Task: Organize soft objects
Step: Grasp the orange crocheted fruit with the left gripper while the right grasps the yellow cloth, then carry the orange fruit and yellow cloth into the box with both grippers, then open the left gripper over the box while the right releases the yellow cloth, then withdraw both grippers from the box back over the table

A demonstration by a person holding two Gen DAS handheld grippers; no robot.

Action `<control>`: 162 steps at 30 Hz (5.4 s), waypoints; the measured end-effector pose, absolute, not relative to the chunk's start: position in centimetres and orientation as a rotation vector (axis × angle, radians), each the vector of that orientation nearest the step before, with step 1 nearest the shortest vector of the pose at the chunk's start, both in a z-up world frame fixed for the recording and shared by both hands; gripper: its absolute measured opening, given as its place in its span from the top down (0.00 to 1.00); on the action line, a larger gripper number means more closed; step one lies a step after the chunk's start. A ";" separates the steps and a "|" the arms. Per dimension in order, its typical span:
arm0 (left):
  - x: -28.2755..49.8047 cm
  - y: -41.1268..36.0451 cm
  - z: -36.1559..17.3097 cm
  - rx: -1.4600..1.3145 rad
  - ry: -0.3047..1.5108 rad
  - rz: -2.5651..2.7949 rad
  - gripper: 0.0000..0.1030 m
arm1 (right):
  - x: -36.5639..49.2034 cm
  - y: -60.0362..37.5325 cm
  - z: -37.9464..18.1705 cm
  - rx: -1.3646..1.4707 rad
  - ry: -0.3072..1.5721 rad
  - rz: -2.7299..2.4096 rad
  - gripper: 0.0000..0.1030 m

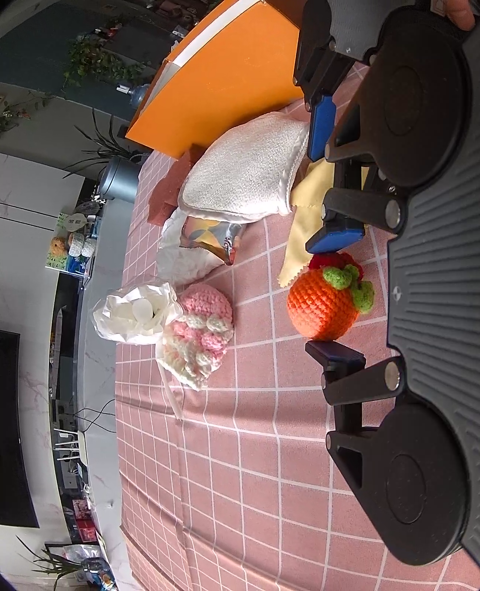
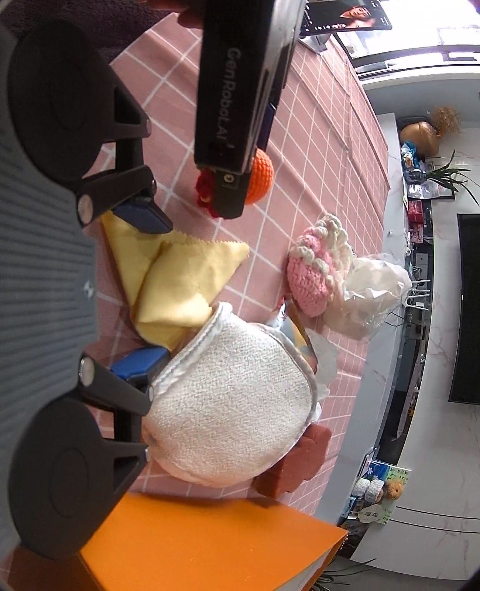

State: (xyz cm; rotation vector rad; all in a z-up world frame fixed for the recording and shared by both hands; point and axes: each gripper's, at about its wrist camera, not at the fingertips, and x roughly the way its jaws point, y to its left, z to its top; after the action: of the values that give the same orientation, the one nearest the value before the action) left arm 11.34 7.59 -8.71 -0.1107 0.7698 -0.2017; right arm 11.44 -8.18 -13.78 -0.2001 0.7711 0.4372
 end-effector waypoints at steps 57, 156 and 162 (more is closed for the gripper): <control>9.0 -5.4 3.2 0.024 0.493 -0.512 0.43 | 5.7 -25.3 2.4 -0.121 0.464 0.269 0.97; 13.9 -7.9 0.3 0.225 0.671 -0.585 0.34 | 12.5 -27.2 -0.6 -0.099 0.785 0.166 0.30; 11.9 -5.9 0.5 0.141 0.626 -0.530 0.34 | 9.1 -24.3 -0.2 -0.131 0.585 0.162 0.30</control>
State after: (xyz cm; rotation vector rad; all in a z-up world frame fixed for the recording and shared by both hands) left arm 11.91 -5.87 0.46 0.1411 0.6260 -0.5302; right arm 9.14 -24.30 -0.16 -0.1313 0.5848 0.1622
